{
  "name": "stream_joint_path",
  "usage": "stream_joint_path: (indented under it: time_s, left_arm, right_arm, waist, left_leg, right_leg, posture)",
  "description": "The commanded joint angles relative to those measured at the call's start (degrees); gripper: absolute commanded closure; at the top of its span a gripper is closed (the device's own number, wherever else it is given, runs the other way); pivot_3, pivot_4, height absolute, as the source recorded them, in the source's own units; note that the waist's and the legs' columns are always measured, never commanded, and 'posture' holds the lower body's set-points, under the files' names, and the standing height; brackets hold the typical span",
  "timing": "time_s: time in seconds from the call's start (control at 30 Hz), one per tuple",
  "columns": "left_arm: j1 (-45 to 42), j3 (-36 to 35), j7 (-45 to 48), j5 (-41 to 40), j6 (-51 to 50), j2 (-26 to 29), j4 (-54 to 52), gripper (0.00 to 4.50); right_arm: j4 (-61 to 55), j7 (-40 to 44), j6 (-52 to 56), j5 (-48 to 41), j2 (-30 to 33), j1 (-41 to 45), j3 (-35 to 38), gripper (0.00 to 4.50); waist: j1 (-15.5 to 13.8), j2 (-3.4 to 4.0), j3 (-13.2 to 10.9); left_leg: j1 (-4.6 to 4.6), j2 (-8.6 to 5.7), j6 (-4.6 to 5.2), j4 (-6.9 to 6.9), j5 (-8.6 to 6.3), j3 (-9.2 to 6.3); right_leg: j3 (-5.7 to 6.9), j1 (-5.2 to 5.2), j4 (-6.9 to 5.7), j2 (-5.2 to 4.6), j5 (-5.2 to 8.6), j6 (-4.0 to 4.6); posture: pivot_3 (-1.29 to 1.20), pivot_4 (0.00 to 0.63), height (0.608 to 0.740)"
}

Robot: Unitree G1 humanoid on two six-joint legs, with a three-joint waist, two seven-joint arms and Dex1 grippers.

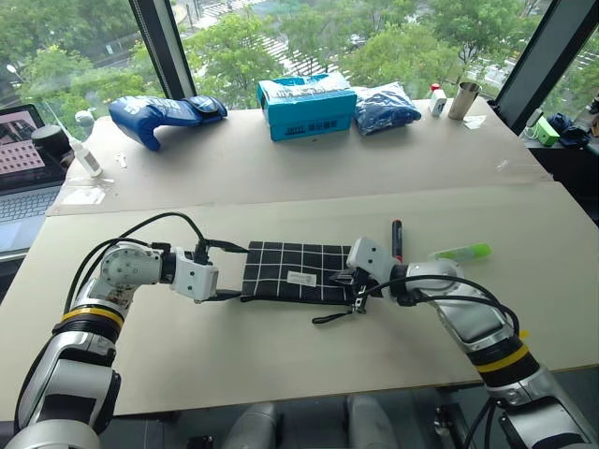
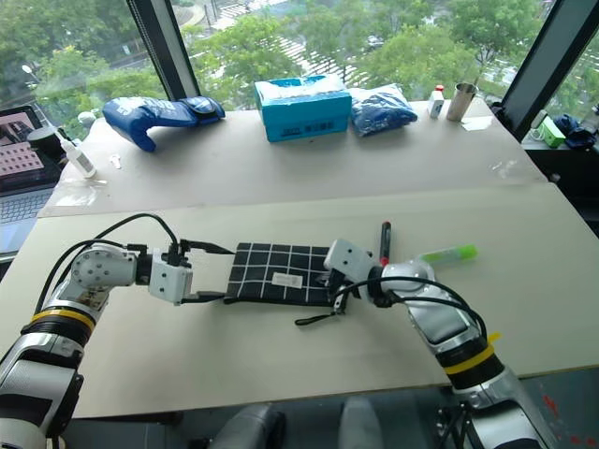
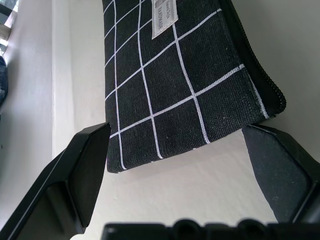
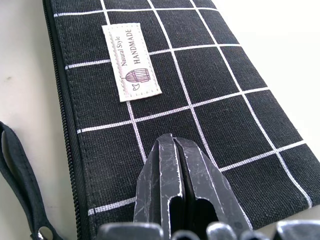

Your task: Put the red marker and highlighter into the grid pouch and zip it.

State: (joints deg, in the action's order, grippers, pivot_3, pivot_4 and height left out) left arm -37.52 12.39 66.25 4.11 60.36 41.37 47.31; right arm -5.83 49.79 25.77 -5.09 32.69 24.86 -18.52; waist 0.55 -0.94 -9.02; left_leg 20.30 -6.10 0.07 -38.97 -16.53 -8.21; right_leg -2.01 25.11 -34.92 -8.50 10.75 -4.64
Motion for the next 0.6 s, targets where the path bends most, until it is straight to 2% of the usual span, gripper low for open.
stream_joint_path:
  time_s: [0.03,0.2,0.6]
  left_arm:
    - [-1.6,0.5,-0.5,0.4,2.4,1.4,2.6,0.0]
    - [-1.7,2.4,0.3,0.7,4.1,0.4,3.9,0.0]
    - [-3.7,3.5,3.2,-0.4,6.2,2.6,8.3,0.0]
  right_arm:
    - [-1.1,0.2,0.5,-0.4,-0.2,-0.9,0.8,4.45]
    - [-1.1,0.0,0.6,-0.6,-0.7,-0.5,1.3,4.45]
    - [-2.3,0.0,1.2,-0.8,-0.5,-1.3,1.7,4.45]
  waist:
    - [0.2,0.0,0.0]
    - [0.3,0.0,0.0]
    - [0.4,0.0,0.0]
  left_leg:
    - [0.0,0.01,0.0,0.0,0.0,0.0]
    - [-0.02,0.01,-0.01,0.01,0.0,0.0]
    - [-0.03,0.03,0.0,0.01,0.0,0.0]
  right_leg:
    - [0.0,0.01,-0.01,0.0,0.0,0.0]
    - [0.0,0.02,-0.03,0.01,0.0,0.0]
    - [0.02,0.04,-0.05,0.04,0.0,0.0]
  posture:
    - [0.0,0.15,0.74]
    - [0.0,0.15,0.74]
    - [0.0,0.15,0.74]
